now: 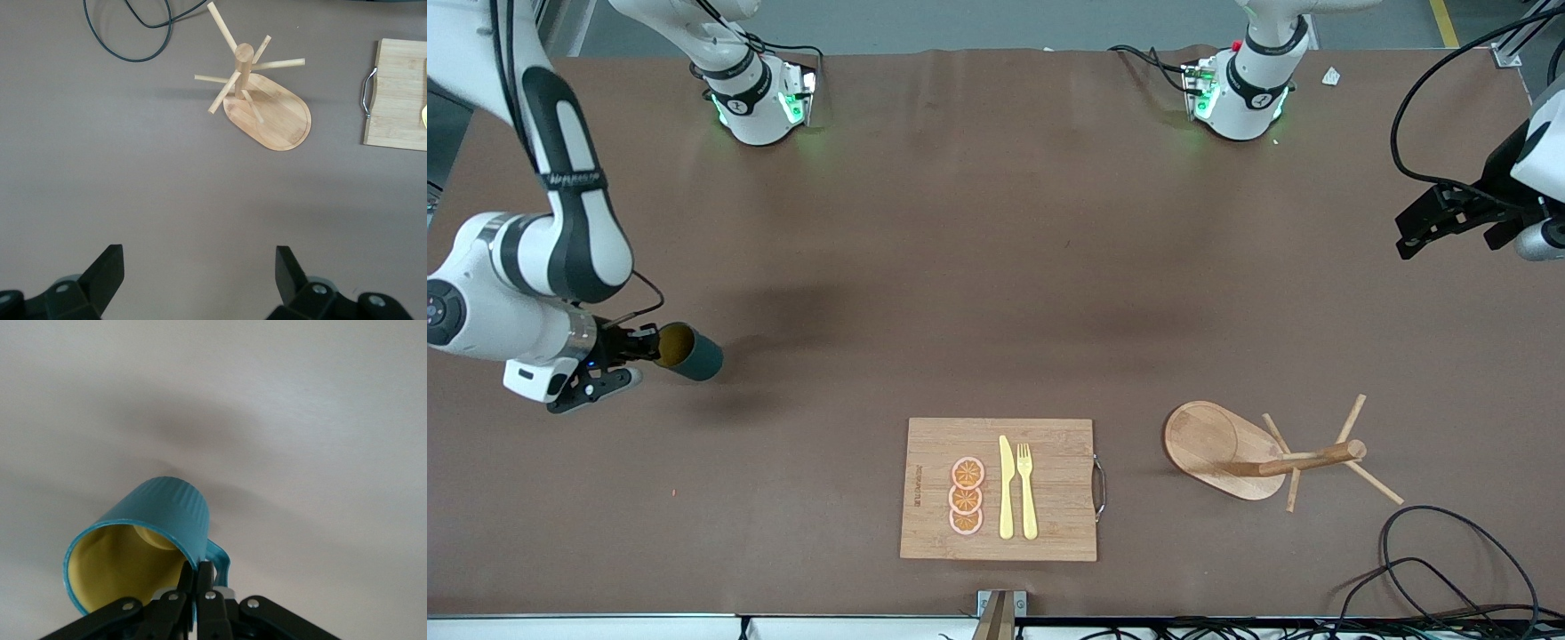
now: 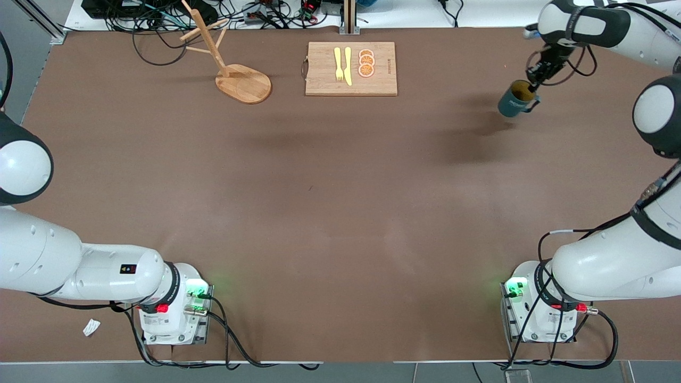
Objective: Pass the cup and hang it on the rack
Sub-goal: 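Carry the teal mug with the right gripper to the table middle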
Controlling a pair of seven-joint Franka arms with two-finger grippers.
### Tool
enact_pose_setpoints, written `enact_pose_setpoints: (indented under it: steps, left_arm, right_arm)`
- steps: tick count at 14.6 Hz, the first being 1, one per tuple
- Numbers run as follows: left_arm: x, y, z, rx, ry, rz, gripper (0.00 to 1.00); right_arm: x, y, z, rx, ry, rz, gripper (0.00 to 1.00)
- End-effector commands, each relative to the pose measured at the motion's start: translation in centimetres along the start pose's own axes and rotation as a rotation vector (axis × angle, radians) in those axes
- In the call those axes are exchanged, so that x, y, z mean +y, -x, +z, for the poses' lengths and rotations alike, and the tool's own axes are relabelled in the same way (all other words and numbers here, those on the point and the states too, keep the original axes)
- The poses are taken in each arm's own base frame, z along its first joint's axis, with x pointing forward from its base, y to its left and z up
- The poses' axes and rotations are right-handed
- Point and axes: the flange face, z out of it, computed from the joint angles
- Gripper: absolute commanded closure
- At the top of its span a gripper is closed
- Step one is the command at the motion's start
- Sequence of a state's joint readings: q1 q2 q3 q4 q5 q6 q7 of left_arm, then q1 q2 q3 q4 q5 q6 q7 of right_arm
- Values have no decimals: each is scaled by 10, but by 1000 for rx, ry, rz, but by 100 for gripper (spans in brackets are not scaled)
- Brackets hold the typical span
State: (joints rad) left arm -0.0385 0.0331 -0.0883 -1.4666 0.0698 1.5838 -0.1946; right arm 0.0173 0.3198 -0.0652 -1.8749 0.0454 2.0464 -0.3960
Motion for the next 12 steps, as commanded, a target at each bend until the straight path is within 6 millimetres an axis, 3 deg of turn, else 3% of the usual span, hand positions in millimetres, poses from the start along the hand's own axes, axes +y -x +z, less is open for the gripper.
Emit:
enact_pose_setpoints:
  steps: [1, 6, 12]
  left_arm:
    - [3, 1, -6, 13, -14, 1, 0]
    - [8, 2, -6, 10, -18, 15, 0]
    - [9, 0, -1, 3, -8, 14, 0]
  right_arm:
    - [-57, 14, -9, 7, -17, 108, 100]
    - [-137, 6, -2, -7, -95, 237, 100]
    - [-287, -11, 1, 29, -73, 449, 100]
